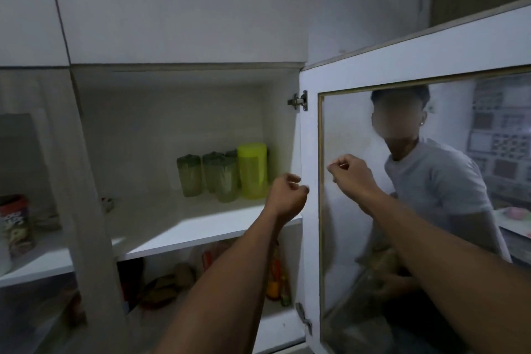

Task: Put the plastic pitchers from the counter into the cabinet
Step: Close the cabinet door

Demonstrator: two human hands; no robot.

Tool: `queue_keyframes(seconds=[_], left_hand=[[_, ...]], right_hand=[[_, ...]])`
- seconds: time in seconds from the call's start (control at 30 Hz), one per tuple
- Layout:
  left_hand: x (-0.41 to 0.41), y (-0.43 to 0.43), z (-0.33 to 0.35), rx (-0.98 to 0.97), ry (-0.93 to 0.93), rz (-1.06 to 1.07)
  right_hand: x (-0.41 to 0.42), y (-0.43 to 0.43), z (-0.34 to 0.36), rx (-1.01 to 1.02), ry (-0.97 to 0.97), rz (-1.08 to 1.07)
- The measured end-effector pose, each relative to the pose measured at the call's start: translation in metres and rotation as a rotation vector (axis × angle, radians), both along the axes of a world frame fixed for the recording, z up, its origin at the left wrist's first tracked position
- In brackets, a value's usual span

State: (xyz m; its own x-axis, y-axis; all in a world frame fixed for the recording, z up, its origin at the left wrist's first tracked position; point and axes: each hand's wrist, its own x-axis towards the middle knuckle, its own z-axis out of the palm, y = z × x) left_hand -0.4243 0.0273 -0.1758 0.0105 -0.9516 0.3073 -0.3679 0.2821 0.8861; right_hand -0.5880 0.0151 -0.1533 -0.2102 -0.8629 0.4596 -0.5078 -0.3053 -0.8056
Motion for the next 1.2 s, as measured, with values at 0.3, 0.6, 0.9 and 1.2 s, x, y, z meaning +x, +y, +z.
queue_keyframes(seconds=[0.3, 0.6, 0.9, 1.2], left_hand=[[-0.103, 0.115, -0.014, -0.053, -0.165, -0.293], [-0.211, 0.209, -0.031, -0.111, -0.36, -0.442], [-0.242, 0.238, -0.033, -0.354, -0.473, -0.385], [-0.16, 0.252, -0.04, -0.782, -0.428, 0.005]], right_hand=[[-0.088, 0.145, 0.026, -0.216, 0.141, -0.284], [-0.157, 0.236, 0.018, -0.489, 0.051, -0.88], [-0.185, 0.251, 0.024, -0.385, -0.272, -0.643], [-0.109, 0.26, 0.037, -0.586, -0.328, -0.102]])
